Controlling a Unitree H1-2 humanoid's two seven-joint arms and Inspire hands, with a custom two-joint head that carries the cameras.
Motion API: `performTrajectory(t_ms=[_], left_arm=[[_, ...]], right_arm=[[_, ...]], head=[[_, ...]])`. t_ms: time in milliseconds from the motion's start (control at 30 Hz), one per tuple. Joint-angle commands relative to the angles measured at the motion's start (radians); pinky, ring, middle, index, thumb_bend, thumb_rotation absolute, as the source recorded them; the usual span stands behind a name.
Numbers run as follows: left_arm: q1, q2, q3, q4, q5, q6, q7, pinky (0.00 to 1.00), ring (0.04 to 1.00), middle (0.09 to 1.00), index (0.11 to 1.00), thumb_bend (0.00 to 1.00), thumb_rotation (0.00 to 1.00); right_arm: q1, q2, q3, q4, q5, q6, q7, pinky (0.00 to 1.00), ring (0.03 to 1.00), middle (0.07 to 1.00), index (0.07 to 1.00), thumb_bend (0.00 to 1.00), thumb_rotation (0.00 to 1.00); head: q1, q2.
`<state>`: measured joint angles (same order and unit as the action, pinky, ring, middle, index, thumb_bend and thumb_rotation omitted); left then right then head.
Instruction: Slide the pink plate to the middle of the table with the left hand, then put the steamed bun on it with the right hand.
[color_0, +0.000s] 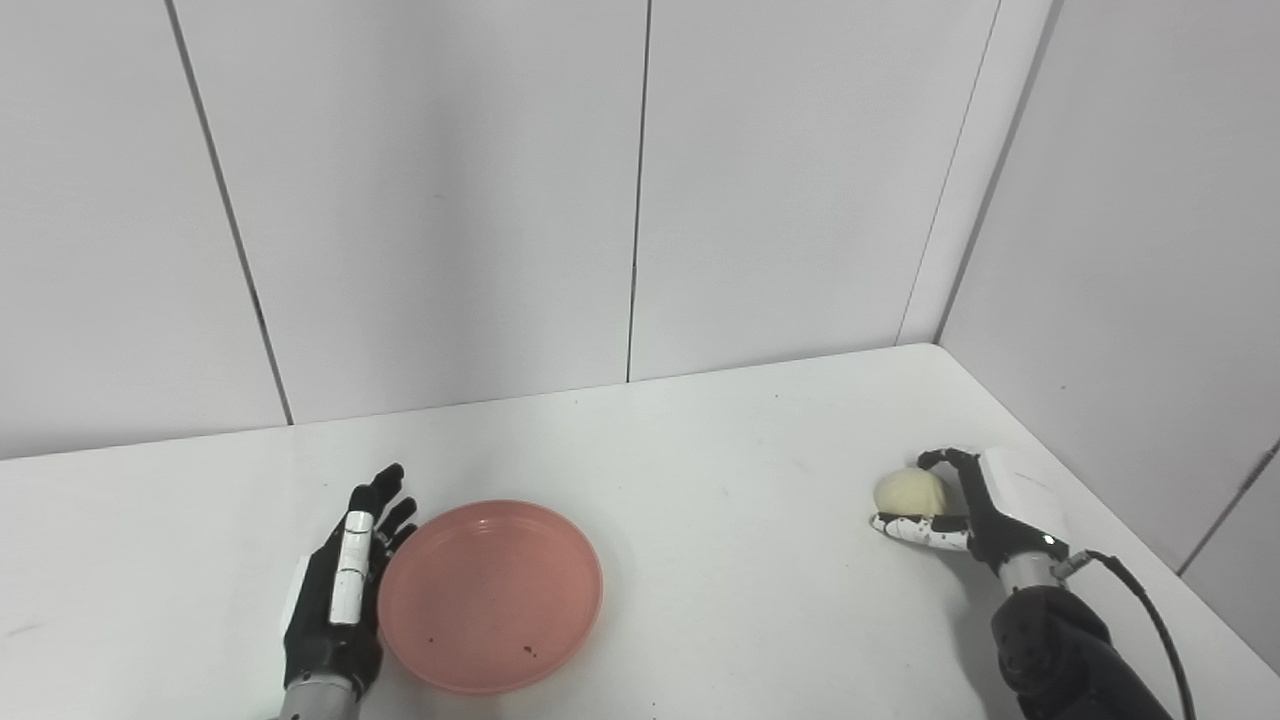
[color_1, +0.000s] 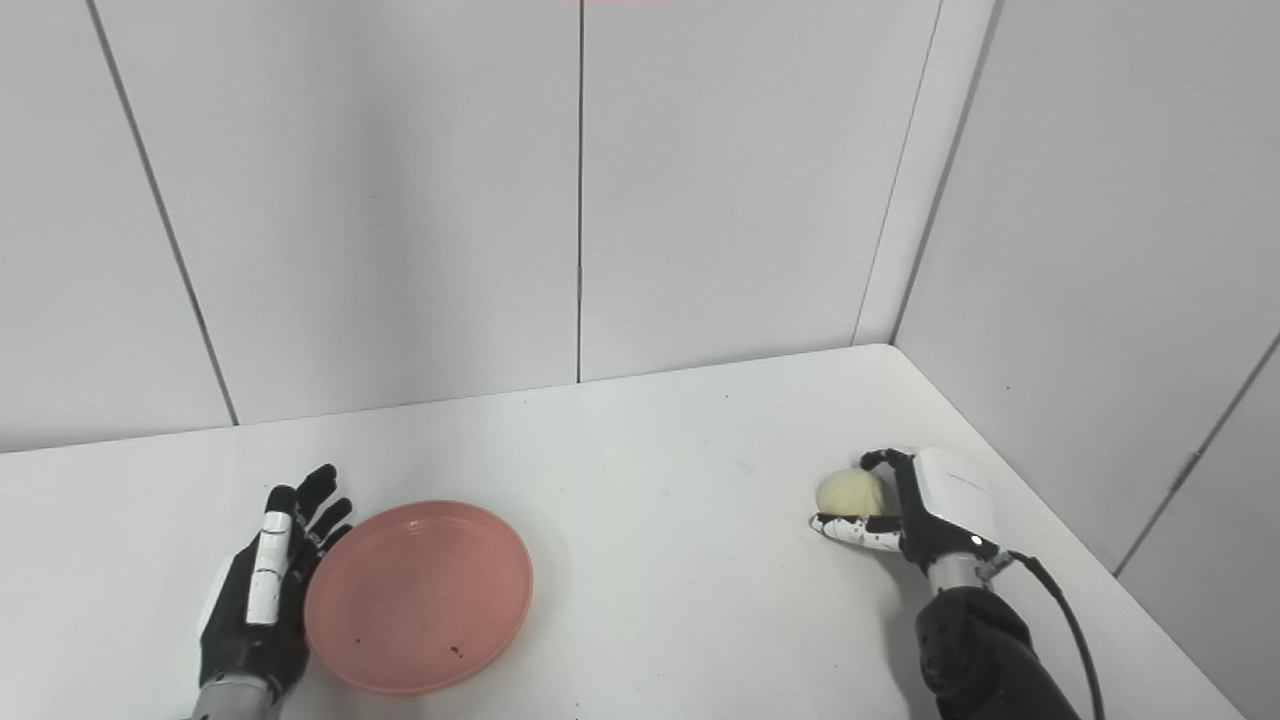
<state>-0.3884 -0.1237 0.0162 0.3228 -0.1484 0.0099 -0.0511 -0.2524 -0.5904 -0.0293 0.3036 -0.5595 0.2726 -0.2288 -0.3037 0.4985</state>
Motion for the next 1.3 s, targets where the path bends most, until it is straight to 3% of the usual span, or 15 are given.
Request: performTrajectory(t_ms=[0,167,200,233,333,733,933,1067,1267], left_arm=[[-0.011,-0.006,-0.004,-0.013,-0.007,0.003,-0.007,0.91,0.914,0.951,0.814,0.79,0.86],[-0.012,-0.005,-0.004,-0.01,-0.004,-0.001,-0.006,0.9,0.906,0.942,0.809,0.8,0.86],[-0.012,-0.005,-0.005,-0.01,-0.002,-0.001,-0.005,0.9,0.904,0.941,0.809,0.8,0.86],[-0.012,-0.004,-0.005,-0.01,-0.002,0.0,-0.005,0.9,0.903,0.942,0.811,0.8,0.86],[-0.012,-0.005,-0.004,-0.011,-0.008,0.001,-0.009,0.91,0.907,0.944,0.813,0.81,0.86],[-0.013,-0.008,-0.003,-0.009,-0.008,0.003,-0.007,0.91,0.907,0.949,0.816,0.81,0.85],[-0.015,-0.011,-0.004,-0.004,-0.002,0.003,0.0,0.89,0.903,0.944,0.81,0.81,0.85],[-0.019,-0.011,-0.003,0.014,-0.004,-0.011,-0.003,0.9,0.904,0.95,0.813,0.81,0.85],[-0.023,-0.015,-0.005,0.024,-0.001,-0.022,-0.001,0.9,0.9,0.945,0.811,0.81,0.85]], right_arm=[[0.02,0.012,-0.001,-0.008,0.008,0.026,0.019,0.71,0.797,0.77,0.622,0.97,0.44],[0.02,0.013,0.005,-0.007,-0.012,0.033,0.002,0.79,0.83,0.757,0.529,0.95,0.4],[0.02,0.012,0.007,-0.009,-0.014,0.034,0.002,0.8,0.832,0.749,0.504,0.86,0.34],[0.02,0.011,0.009,-0.009,-0.017,0.034,0.001,0.81,0.834,0.743,0.489,0.63,0.22],[0.019,0.007,0.022,-0.009,-0.037,0.042,-0.005,0.82,0.839,0.741,0.483,0.54,0.17],[0.024,0.004,0.021,-0.027,-0.029,0.035,-0.006,0.87,0.848,0.735,0.481,0.52,0.15],[0.028,-0.004,0.022,-0.098,-0.04,0.027,-0.001,0.89,0.82,0.733,0.482,0.52,0.15],[0.022,-0.006,0.019,-0.172,-0.035,0.021,0.013,0.84,0.821,0.729,0.482,0.52,0.15],[0.013,0.008,0.007,-0.303,-0.039,0.038,0.063,0.83,0.825,0.745,0.482,0.52,0.15]], head=[[0.0,0.001],[0.001,0.002],[0.001,0.002],[0.001,0.002],[0.002,0.002],[0.002,0.0],[0.003,-0.003],[0.005,-0.005],[0.012,-0.007]])
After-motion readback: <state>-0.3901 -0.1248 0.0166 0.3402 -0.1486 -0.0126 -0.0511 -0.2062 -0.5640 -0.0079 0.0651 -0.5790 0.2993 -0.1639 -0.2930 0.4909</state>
